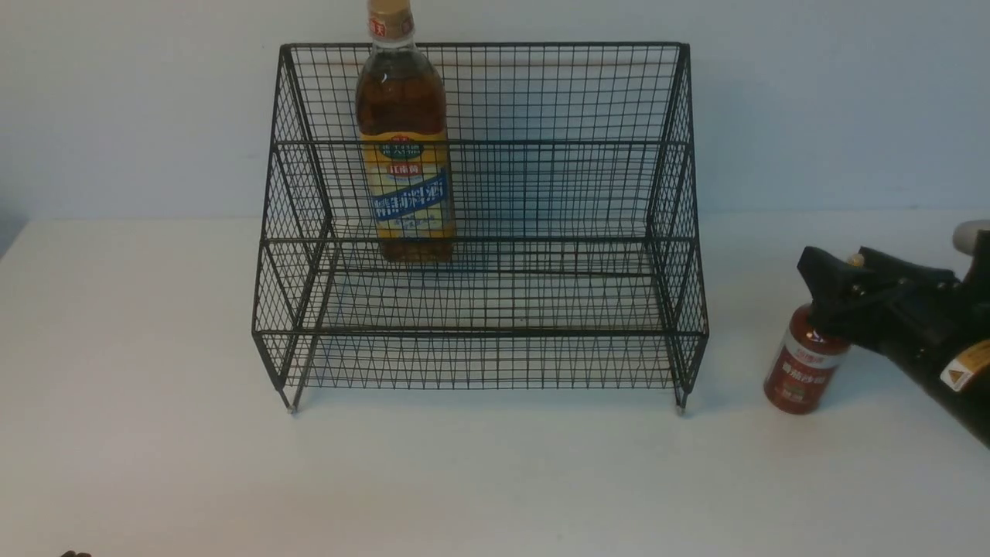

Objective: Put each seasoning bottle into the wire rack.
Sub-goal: Use the right arm to grab the condiment bottle closest to it, then use the right arm to put the condiment bottle back on the shelf

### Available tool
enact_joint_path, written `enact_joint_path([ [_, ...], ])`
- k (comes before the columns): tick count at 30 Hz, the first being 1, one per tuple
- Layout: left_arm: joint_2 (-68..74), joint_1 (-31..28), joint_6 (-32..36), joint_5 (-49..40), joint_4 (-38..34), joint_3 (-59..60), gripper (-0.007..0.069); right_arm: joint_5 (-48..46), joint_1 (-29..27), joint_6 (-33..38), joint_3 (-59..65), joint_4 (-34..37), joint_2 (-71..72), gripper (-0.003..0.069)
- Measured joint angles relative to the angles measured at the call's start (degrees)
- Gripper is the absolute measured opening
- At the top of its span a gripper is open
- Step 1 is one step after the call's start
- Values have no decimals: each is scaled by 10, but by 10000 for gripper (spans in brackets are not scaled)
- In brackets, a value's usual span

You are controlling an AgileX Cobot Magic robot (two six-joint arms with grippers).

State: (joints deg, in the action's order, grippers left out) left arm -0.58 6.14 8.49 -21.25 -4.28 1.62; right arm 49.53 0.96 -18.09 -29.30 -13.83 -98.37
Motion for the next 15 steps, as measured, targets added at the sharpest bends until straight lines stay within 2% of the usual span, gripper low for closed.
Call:
enact_joint_path([
  [1, 0, 0, 0, 0, 0, 0, -12, -1, 0, 0, 0, -2, 0, 321],
  [2, 0, 0, 0, 0, 0, 0, -12, -5, 0, 1, -1, -13, 5, 258],
  [8, 0, 0, 0, 0, 0, 0, -12, -78, 0, 0, -2, -48, 65, 263],
  [15, 0, 0, 0, 0, 0, 0, -12, -140, 0, -33, -2, -60, 257, 263],
])
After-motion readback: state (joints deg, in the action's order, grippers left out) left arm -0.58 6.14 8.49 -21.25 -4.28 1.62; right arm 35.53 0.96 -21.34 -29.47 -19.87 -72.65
